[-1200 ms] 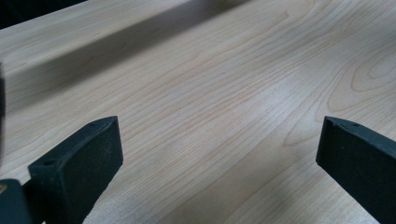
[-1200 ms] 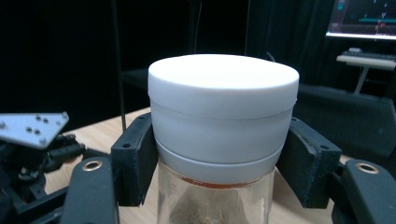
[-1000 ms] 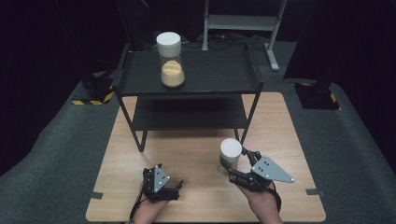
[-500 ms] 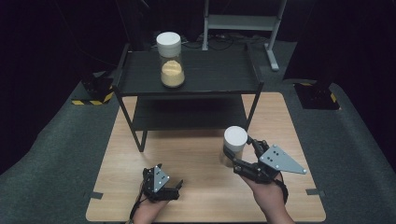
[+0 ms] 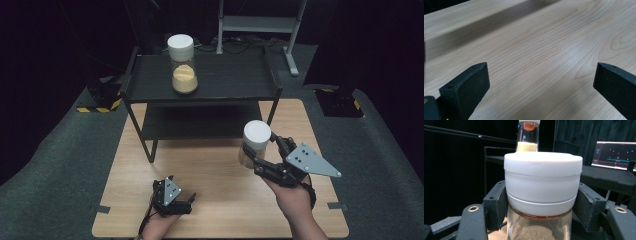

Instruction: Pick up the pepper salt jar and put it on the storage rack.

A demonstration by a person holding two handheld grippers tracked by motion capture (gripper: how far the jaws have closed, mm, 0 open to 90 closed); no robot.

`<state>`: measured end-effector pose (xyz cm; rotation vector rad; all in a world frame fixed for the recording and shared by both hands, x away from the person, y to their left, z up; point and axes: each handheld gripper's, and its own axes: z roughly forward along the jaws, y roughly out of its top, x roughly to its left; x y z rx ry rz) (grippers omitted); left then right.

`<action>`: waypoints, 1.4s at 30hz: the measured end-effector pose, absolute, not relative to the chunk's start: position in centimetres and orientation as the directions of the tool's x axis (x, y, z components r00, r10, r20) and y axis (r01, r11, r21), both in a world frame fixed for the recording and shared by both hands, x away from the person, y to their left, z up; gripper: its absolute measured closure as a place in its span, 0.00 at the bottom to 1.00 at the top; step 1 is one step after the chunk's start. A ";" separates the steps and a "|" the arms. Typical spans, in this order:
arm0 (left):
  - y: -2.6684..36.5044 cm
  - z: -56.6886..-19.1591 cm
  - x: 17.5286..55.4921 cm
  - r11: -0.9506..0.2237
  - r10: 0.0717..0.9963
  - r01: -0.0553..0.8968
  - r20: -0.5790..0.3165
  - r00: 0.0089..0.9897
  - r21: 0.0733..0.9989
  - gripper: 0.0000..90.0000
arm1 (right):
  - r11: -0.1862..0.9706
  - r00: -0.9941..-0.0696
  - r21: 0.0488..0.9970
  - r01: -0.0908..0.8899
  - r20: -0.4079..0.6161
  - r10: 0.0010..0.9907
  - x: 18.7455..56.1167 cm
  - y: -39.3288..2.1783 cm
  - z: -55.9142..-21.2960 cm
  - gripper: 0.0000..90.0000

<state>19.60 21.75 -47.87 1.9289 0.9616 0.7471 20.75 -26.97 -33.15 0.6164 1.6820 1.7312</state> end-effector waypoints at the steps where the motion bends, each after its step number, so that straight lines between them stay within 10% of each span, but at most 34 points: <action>1: 21.8 -47.9 19.6 -0.359 0.837 0.341 0.138 0.530 0.869 0.01 | 0.019 -0.686 0.992 -0.126 -0.101 0.721 20.7 -26.9 -32.7 0.38; 42: 22.0 -47.9 19.7 -0.353 0.832 0.337 0.129 0.539 0.873 0.01 | -0.006 -0.629 0.988 -0.156 -0.094 0.771 25.4 -23.8 -24.9 0.38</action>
